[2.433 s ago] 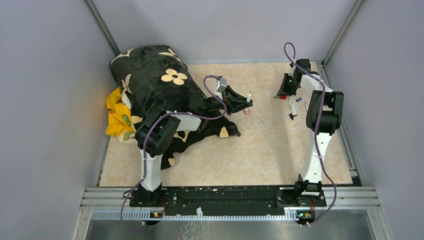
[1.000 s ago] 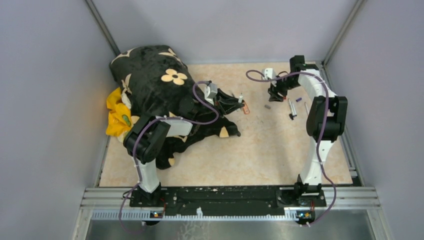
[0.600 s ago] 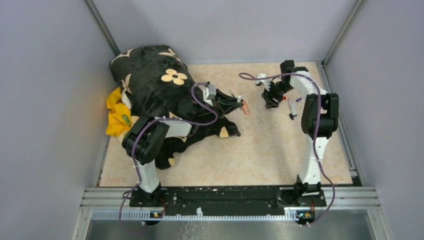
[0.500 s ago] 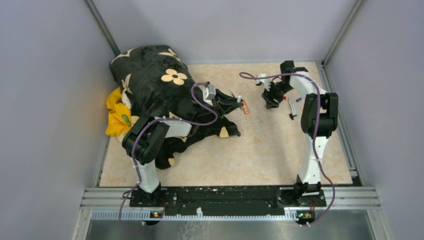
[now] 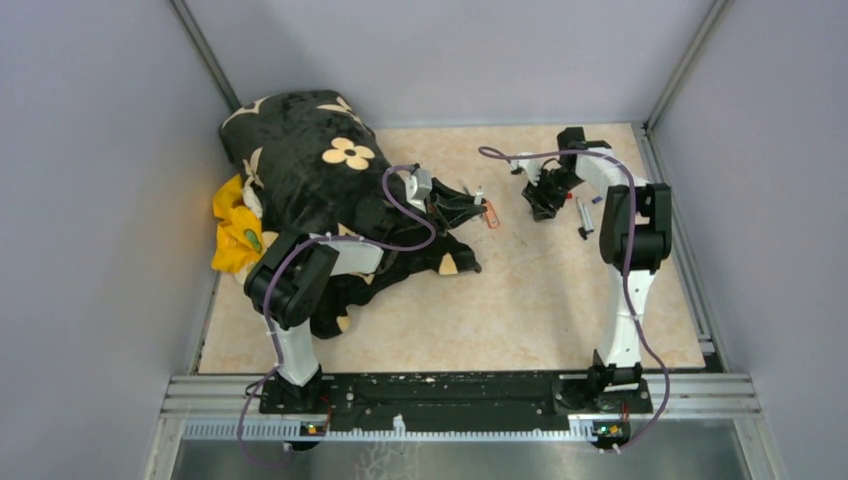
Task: Insert the pens into the pen caps
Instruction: Insert the pen cap onto the pen.
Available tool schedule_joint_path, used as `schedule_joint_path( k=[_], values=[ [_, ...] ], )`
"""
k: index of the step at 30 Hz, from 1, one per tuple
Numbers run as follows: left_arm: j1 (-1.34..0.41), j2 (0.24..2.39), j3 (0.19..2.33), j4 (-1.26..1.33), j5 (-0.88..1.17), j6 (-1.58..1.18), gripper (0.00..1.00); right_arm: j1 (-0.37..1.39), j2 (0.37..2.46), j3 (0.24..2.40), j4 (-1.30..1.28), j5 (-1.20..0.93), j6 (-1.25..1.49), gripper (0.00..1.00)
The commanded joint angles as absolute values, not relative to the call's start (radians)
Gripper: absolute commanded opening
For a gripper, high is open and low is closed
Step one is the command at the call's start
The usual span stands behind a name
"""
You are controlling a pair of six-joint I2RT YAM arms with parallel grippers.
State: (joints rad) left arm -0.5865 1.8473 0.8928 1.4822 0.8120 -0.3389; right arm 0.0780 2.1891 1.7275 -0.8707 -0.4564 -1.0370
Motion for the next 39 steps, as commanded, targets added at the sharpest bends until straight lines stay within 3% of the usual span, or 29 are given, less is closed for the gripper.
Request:
schedule_joint_path(
  k=[1,5,14,19,32,39],
  values=[
    [-0.580,1.828,0.886,1.526,0.818,-0.318,0.00,0.098,2.207,1.728,-0.864,-0.440,-1.024,0.44],
    [-0.580,1.826,0.885,1.526,0.819,-0.320,0.00,0.106,2.218,1.718,-0.874,-0.410,-1.029,0.34],
    [-0.580,1.828,0.887,1.533,0.824,-0.330,0.00,0.130,2.200,1.639,-0.814,-0.338,-1.012,0.28],
    [-0.581,1.831,0.890,1.549,0.830,-0.351,0.00,0.149,2.201,1.603,-0.807,-0.302,-1.006,0.01],
    [-0.585,1.707,0.853,1.511,0.869,-0.528,0.00,0.106,1.984,1.455,-0.649,-0.494,-0.896,0.00],
    [-0.625,1.540,0.672,1.406,0.826,-0.596,0.00,0.066,1.740,1.244,-0.543,-0.660,-0.978,0.00]
  ],
)
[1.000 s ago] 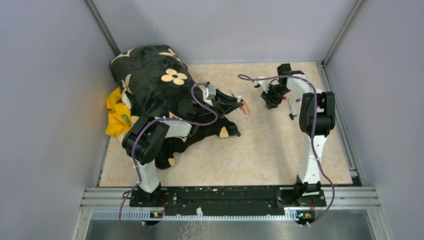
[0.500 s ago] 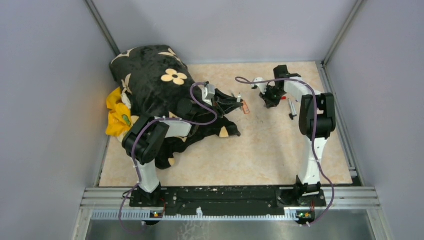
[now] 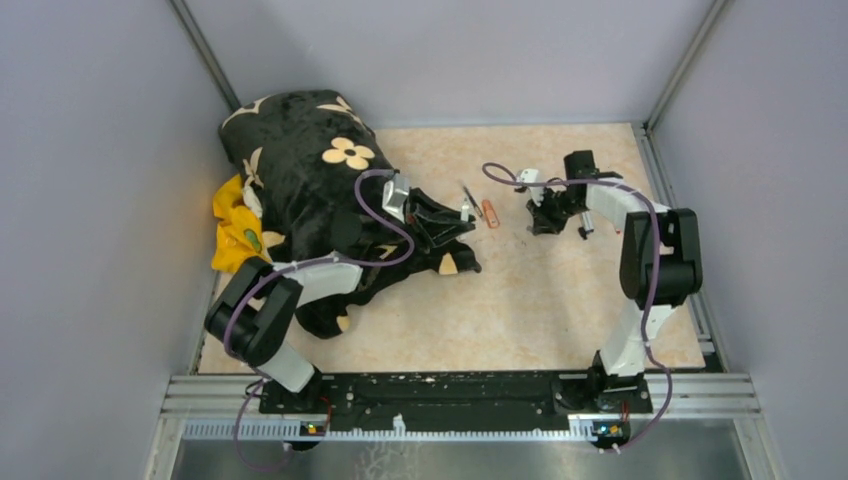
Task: Insert the pens into the pen caps
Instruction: Insert the pen cap onto the pen.
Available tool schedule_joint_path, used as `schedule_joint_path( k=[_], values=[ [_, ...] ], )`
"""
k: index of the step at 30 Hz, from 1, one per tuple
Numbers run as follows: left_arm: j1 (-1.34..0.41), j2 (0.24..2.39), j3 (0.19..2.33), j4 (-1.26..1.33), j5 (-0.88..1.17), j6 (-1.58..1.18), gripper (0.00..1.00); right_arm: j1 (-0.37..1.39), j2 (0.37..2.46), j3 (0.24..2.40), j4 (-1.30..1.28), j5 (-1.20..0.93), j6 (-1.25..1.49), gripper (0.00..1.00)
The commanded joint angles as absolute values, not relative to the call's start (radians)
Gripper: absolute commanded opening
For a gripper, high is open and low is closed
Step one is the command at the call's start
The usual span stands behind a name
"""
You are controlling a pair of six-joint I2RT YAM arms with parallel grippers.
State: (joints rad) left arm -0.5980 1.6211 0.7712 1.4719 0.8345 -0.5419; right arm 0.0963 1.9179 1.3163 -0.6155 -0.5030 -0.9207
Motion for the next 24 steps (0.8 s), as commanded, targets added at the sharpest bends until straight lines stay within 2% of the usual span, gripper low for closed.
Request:
schedule_joint_path(
  k=[1,11,16,24],
  values=[
    [-0.633,1.512,0.646,1.352,0.823,-0.596,0.00,0.054,1.705,1.209,-0.540,-0.686,-1.001,0.00],
    [-0.703,1.260,0.568,0.743,0.793,-0.505,0.00,0.034,1.432,1.070,-0.690,-0.872,-1.427,0.00],
    [-0.704,1.324,0.629,0.514,0.890,-0.568,0.00,0.052,1.319,1.012,-0.758,-0.900,-1.766,0.00],
    [-0.725,1.459,0.648,0.435,0.932,-0.666,0.00,0.147,1.232,0.904,-0.712,-0.837,-1.880,0.00]
  ],
)
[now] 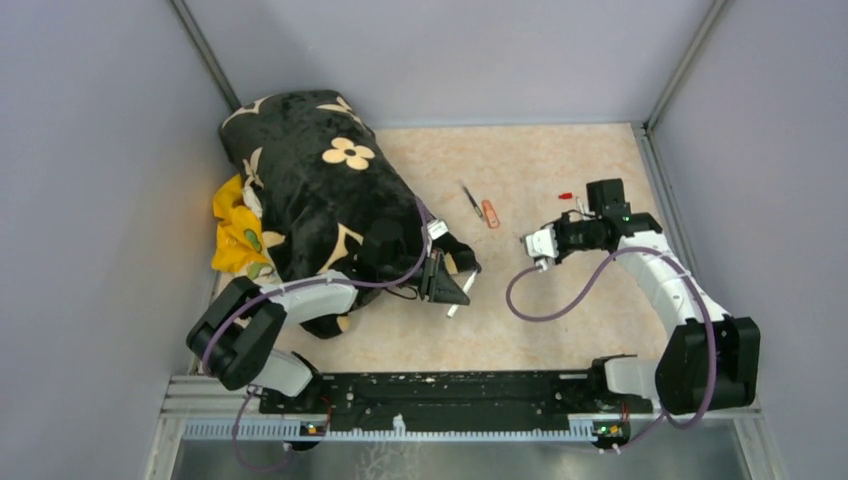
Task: Insert the pens into the pen caps
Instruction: Insert the pen cap onto the pen.
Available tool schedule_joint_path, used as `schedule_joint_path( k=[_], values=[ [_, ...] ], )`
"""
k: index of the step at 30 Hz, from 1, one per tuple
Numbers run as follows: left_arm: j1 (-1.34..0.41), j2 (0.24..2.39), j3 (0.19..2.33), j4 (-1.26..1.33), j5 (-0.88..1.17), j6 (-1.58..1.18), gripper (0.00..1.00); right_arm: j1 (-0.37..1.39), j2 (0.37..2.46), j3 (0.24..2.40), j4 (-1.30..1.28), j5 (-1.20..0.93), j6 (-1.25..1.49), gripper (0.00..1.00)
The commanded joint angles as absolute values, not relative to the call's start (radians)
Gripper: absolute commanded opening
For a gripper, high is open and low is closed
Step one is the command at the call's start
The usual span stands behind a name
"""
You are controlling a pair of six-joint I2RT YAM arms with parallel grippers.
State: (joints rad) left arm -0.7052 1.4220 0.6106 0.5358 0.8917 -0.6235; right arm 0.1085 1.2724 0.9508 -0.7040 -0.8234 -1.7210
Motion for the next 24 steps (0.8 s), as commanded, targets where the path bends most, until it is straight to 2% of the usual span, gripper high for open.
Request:
schedule_joint_path(
  k=[1,11,24],
  values=[
    [-0.733,1.474,0.661,0.419,0.927,-0.664,0.00,0.158,1.225,0.889,-0.713,-0.837,-1.901,0.00],
    [-0.806,1.676,0.824,0.212,0.878,-0.595,0.00,0.302,1.198,0.790,-0.681,-0.798,-1.993,0.00],
    [-0.810,1.733,0.861,0.154,0.818,-0.560,0.00,0.404,1.213,0.773,-0.678,-0.761,-1.994,0.00]
  ],
)
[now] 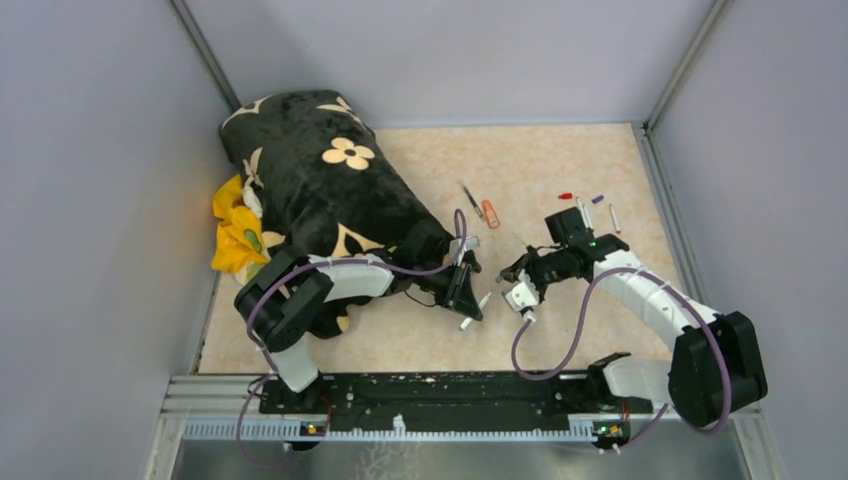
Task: Insert the pens into the pen caps
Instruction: Insert the pen cap onto the pen.
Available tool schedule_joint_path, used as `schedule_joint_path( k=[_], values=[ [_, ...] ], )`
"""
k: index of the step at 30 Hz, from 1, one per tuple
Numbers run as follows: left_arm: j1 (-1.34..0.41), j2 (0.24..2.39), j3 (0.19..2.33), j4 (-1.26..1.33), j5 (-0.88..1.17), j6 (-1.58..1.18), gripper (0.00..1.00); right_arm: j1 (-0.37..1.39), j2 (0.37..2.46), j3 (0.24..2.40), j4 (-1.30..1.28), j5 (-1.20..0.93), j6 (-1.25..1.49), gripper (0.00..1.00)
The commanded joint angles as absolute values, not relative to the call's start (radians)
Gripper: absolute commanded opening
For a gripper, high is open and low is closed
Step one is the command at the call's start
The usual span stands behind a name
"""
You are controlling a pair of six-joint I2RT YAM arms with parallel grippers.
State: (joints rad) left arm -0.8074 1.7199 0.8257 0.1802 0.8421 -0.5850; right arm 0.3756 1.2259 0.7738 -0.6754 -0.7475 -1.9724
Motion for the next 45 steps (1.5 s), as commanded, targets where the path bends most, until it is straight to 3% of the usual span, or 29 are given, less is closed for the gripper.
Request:
schedule_joint_path(
  k=[1,33,45],
  values=[
    [-0.810,1.733,0.863,0.152,0.811,-0.559,0.00,0.407,1.215,0.773,-0.679,-0.761,-1.993,0.00],
    [-0.810,1.750,0.872,0.200,0.802,-0.589,0.00,0.499,1.218,0.755,-0.668,-0.705,-1.986,0.00],
    [-0.811,1.790,0.908,0.227,0.824,-0.594,0.00,0.621,1.223,0.734,-0.607,-0.538,-1.935,0.00]
  ],
)
